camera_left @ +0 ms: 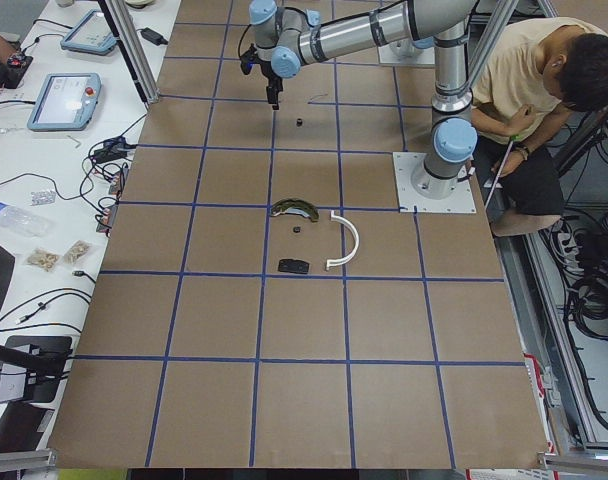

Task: Place bearing gear from tray to pile

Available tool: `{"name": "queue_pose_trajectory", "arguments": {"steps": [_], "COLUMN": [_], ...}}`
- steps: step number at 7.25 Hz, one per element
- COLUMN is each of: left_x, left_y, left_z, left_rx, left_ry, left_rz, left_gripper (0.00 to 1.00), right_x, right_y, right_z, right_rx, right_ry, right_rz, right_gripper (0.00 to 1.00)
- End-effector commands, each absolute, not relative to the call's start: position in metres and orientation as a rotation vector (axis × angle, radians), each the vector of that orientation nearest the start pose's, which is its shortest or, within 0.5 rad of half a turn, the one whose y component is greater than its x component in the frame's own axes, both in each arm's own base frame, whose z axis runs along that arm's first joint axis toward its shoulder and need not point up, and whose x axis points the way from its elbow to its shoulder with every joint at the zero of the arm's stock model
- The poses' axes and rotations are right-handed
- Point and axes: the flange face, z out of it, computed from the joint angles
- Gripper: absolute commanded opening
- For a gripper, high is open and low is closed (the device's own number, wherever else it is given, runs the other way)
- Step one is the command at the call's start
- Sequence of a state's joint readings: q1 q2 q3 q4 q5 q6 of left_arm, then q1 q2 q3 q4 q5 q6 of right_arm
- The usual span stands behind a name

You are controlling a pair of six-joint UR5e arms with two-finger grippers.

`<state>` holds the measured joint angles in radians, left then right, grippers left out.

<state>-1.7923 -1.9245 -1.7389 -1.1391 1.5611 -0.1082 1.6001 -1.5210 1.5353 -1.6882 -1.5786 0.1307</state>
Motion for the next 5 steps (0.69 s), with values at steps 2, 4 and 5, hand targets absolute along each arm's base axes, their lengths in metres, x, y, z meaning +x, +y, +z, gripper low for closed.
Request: {"name": "queue_pose_trajectory", "arguments": {"steps": [2, 4, 5], "left_x": [-0.258, -0.263, -0.263], "left_y": [-0.489, -0.488, -0.488], "left_z": [0.204, 0.195, 0.188], "left_rx": [0.161, 0.178, 0.180], "left_ry": [3.127, 3.130, 3.125], "left_rz": [0.192, 0.188, 0.204], "left_gripper": [1.00, 0.94, 0.86], "right_x": [0.133, 0.134, 0.133], "right_y": [-0.516, -0.511, -0.509], "right_z": [0.496, 0.495, 0.495], "right_rx": [0.184, 0.166, 0.162], "right_ry": [3.141, 3.129, 3.140], "right_rz": [-0.134, -0.125, -0.107], "right_gripper": [1.00, 1.00, 1.00]}}
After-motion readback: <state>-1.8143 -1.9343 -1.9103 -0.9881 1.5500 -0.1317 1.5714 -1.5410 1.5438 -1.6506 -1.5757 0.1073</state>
